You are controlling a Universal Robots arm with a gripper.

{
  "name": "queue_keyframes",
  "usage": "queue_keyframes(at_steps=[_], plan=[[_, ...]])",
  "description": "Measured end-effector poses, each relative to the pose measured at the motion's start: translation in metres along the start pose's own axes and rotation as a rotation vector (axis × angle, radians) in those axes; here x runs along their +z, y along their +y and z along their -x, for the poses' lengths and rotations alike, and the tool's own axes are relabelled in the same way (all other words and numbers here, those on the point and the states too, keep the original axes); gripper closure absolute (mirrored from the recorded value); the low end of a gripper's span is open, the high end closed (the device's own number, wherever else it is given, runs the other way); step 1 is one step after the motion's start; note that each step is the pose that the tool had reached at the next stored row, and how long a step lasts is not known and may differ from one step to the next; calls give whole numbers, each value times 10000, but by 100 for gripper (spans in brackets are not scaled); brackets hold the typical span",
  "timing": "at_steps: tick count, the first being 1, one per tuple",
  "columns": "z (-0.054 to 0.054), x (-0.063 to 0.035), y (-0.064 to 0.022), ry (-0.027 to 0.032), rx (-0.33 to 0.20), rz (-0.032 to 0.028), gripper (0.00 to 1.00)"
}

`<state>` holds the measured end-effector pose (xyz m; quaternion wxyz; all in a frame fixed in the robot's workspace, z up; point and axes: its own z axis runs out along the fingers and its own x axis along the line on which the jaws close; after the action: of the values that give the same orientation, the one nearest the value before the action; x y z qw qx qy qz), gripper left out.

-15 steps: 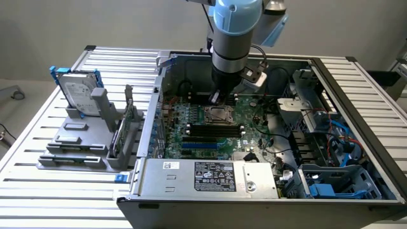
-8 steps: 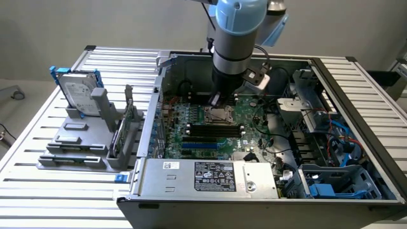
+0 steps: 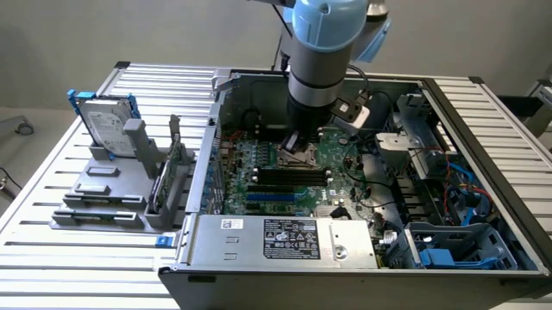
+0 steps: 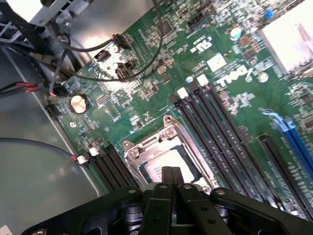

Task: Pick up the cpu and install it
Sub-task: 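Install the first cpu locking lever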

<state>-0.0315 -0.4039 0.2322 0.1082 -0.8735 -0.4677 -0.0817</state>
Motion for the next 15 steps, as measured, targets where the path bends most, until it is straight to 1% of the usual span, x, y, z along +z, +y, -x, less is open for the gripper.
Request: queue_keyframes(at_steps=[4,7,11,15], plan=[[96,-59,-7,0,-2,0,89],[163,-95,-58,1,-1,-1,89],[227,-169,-118,3,-1,-3,89],[263,-253,-127,14,18,-25,89]])
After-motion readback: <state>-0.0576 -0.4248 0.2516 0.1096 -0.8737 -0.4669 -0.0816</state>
